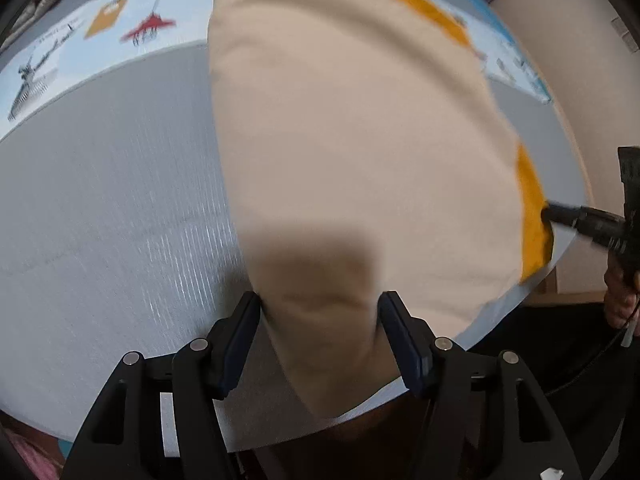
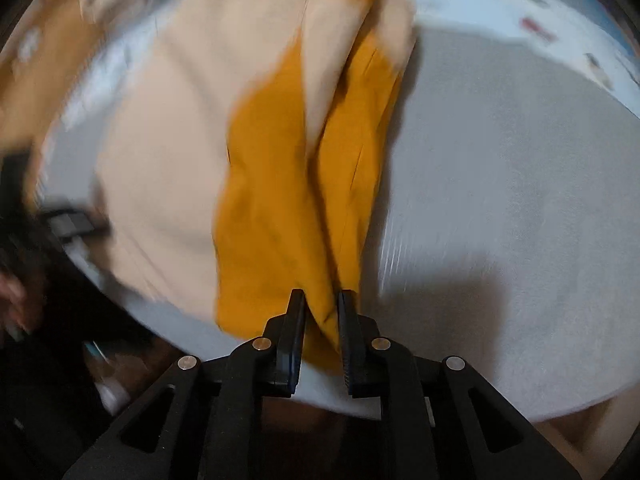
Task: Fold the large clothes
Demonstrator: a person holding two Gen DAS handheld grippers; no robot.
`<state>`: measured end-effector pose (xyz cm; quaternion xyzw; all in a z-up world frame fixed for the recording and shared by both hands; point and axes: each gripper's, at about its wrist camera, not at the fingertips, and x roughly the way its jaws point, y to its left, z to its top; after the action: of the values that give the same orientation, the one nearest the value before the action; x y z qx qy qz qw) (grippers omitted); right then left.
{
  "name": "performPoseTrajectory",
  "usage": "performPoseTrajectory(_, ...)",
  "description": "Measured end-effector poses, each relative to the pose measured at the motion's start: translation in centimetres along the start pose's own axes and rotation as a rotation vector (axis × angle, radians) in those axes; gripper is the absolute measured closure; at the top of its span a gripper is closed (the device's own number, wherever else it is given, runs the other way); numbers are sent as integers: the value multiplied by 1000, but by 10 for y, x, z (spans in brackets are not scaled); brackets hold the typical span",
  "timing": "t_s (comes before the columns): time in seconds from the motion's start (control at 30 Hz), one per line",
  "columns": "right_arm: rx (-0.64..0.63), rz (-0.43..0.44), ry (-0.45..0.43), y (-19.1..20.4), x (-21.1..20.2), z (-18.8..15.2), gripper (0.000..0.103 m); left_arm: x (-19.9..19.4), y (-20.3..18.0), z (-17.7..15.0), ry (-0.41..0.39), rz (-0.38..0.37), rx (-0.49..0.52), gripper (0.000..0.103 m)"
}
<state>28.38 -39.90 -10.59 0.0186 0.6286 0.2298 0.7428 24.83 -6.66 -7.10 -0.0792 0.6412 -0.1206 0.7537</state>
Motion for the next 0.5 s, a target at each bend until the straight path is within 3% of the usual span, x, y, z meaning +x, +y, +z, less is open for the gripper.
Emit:
performPoseTrajectory(0.1, 144, 88, -216, -21, -41, 14, 82, -12, 4, 4, -70, 1, -25, 45)
performPoseTrajectory(0.17, 240, 125, -310, -36, -57, 25, 82, -14, 12, 10, -94, -1, -55, 45)
performPoseTrajectory(0.37, 365, 227, -392, -39, -55, 73, 76, -7, 25, 21, -89, -10, -137, 45)
performPoseTrajectory(0.5, 354, 209, -400, -22, -40, 115, 65, -4, 24, 24, -83, -16, -143, 45)
